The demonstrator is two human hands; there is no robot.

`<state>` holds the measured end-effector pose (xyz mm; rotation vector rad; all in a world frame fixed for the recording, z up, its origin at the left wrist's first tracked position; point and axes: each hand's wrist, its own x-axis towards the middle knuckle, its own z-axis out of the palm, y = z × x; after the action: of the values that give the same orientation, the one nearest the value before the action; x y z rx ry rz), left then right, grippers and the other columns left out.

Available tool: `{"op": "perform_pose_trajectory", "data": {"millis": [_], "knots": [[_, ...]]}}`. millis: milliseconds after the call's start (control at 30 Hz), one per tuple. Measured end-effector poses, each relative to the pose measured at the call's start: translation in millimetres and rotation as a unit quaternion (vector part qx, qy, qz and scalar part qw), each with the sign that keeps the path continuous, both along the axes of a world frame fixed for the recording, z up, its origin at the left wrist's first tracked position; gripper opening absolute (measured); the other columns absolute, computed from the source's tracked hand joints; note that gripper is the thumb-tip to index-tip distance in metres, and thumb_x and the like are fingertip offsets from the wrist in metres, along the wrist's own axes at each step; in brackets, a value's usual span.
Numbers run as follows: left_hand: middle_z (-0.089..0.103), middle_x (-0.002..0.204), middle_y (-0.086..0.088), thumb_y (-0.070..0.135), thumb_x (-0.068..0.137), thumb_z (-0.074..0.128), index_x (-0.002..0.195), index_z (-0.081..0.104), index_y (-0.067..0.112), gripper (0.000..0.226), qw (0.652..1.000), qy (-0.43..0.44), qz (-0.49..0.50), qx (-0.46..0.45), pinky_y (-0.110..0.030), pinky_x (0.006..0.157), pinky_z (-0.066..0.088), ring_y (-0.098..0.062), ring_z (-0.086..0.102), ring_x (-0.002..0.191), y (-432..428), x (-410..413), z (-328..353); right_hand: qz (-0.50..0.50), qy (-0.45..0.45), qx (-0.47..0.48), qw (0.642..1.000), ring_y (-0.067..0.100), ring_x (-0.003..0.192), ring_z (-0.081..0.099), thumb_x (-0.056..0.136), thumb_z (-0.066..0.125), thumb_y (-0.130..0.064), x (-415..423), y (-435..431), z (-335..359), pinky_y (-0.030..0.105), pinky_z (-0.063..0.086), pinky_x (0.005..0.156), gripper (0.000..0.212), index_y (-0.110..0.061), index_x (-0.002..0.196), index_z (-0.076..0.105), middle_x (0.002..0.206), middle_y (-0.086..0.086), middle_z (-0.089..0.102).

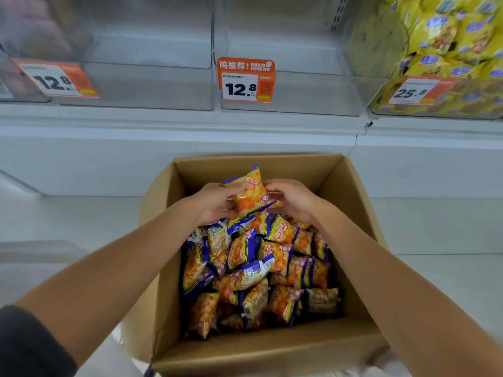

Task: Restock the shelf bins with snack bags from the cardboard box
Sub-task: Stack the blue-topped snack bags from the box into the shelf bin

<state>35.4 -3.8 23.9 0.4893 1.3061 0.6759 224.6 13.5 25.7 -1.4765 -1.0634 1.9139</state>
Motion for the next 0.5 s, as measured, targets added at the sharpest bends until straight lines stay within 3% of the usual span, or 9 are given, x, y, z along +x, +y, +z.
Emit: {"op": "perform_pose_trajectory", "data": {"millis": [100, 200, 300, 400, 467, 500], "knots": [[0.071, 0.100, -0.006, 0.036, 0.083, 0.076, 0.098, 0.062, 0.014, 0.030, 0.993, 0.092, 0.074, 0.006, -0.028, 0.065, 0.051, -0.018, 0.065, 0.092, -2.9, -7.8, -13.8, 0.086, -0.198, 0.101, 0.971, 0.016, 0.117, 0.055, 0.092, 0.053, -0.002, 22.7, 5.5, -7.9, 0.031, 0.045, 0.098, 0.030, -0.021, 0.109, 0.068, 0.118, -0.001, 0.063], [0.072, 0.104, -0.006, 0.036, 0.086, 0.073, 0.110, 0.064, 0.013, 0.035, 0.990, 0.132, 0.052, 0.016, -0.033, 0.075, 0.053, -0.021, 0.067, 0.096, -5.5, -18.1, -25.9, 0.256, -0.270, 0.124, 0.920, 0.012, 0.117, 0.053, 0.089, 0.060, -0.001, 21.3, -6.8, -25.6, 0.029, 0.044, 0.099, 0.035, -0.019, 0.118, 0.066, 0.125, -0.002, 0.060], [0.072, 0.105, -0.006, 0.031, 0.089, 0.070, 0.117, 0.062, 0.013, 0.034, 0.989, 0.136, 0.044, 0.025, -0.034, 0.073, 0.053, -0.021, 0.068, 0.095, -9.5, -21.5, -29.8, 0.213, -0.301, 0.190, 0.910, 0.018, 0.120, 0.053, 0.088, 0.064, -0.004, 4.6, -9.0, -46.1, 0.029, 0.046, 0.094, 0.039, -0.015, 0.125, 0.061, 0.131, 0.003, 0.057], [0.071, 0.105, -0.006, 0.033, 0.091, 0.068, 0.114, 0.062, 0.014, 0.031, 0.985, 0.165, 0.047, 0.036, -0.036, 0.076, 0.053, -0.023, 0.067, 0.100, -13.1, -23.7, -32.1, 0.236, -0.347, 0.163, 0.893, 0.026, 0.135, 0.041, 0.088, 0.069, -0.023, -6.0, 0.0, -65.6, 0.035, 0.039, 0.108, 0.064, -0.015, 0.145, 0.042, 0.148, 0.006, 0.042], [0.072, 0.104, -0.006, 0.035, 0.090, 0.069, 0.109, 0.064, 0.016, 0.027, 0.984, 0.171, 0.040, 0.041, -0.045, 0.089, 0.054, -0.024, 0.068, 0.101, -15.0, -25.1, -32.0, 0.295, -0.423, 0.140, 0.845, 0.031, 0.138, 0.036, 0.087, 0.069, -0.036, -12.0, -1.6, -78.2, 0.045, 0.034, 0.112, 0.080, -0.015, 0.152, 0.027, 0.151, 0.008, 0.038], [0.073, 0.104, -0.006, 0.036, 0.090, 0.069, 0.107, 0.064, 0.017, 0.026, 0.983, 0.173, 0.033, 0.046, -0.049, 0.092, 0.053, -0.024, 0.068, 0.100, -15.7, -25.6, -30.5, 0.323, -0.471, 0.147, 0.807, 0.034, 0.135, 0.037, 0.086, 0.069, -0.040, -14.2, -4.8, -82.4, 0.048, 0.035, 0.110, 0.078, -0.014, 0.150, 0.031, 0.145, 0.010, 0.044]]}}
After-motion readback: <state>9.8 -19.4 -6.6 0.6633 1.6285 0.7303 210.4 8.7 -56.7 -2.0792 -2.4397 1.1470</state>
